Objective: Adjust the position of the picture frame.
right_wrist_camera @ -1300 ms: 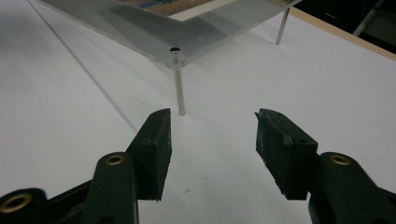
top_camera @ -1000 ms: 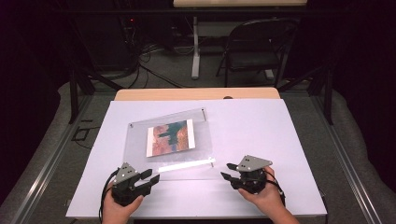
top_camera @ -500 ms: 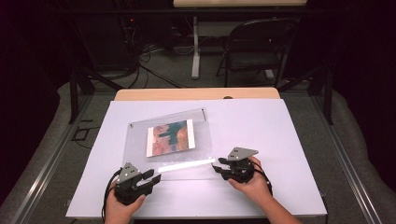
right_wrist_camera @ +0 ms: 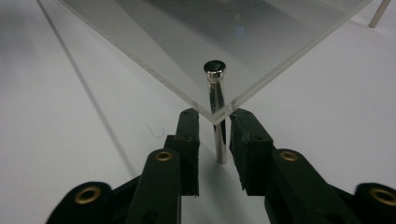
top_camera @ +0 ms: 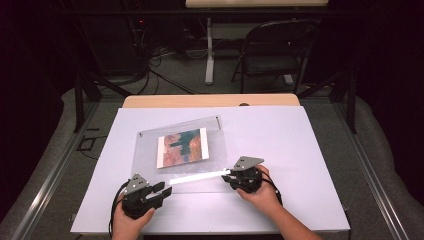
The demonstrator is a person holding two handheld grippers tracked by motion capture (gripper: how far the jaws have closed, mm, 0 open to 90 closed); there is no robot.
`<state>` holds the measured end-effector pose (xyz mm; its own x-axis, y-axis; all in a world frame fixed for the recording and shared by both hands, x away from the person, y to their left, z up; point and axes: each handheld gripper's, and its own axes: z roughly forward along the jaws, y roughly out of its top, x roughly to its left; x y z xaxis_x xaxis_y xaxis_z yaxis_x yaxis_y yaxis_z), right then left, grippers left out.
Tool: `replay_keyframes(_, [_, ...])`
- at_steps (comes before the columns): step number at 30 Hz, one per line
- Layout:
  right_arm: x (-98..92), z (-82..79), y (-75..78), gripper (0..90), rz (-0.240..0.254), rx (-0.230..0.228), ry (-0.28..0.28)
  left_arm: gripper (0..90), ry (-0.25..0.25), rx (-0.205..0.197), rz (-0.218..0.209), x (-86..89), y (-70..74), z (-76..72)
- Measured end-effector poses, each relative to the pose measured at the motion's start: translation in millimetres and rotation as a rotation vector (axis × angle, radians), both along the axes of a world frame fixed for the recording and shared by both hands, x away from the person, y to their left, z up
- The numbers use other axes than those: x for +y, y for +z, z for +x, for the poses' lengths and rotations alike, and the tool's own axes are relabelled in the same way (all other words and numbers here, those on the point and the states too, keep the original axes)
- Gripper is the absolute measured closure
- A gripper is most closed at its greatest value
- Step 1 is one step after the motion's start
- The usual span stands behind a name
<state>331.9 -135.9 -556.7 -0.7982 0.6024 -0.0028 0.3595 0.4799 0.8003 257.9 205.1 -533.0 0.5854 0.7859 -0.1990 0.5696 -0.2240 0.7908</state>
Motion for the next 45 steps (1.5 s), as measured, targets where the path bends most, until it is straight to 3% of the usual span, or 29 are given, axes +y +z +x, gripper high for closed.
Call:
replay_keyframes(5, [-1.1,1.3,-0.6,80.9,0.023,0.005,-0.009,65.3,0.0,0.012,0.018,-2.2,-0.5,0.2])
replay_keyframes(22, [1.8,4.3,-4.6,80.4,0.04,0.008,-0.018,85.7,0.007,0.036,0.051,-8.2,-2.8,2.2])
replay_keyframes(45, [10.7,7.0,-8.9,82.9,-0.013,-0.027,-0.005,87.9,0.004,0.065,0.066,-13.6,-6.7,5.9])
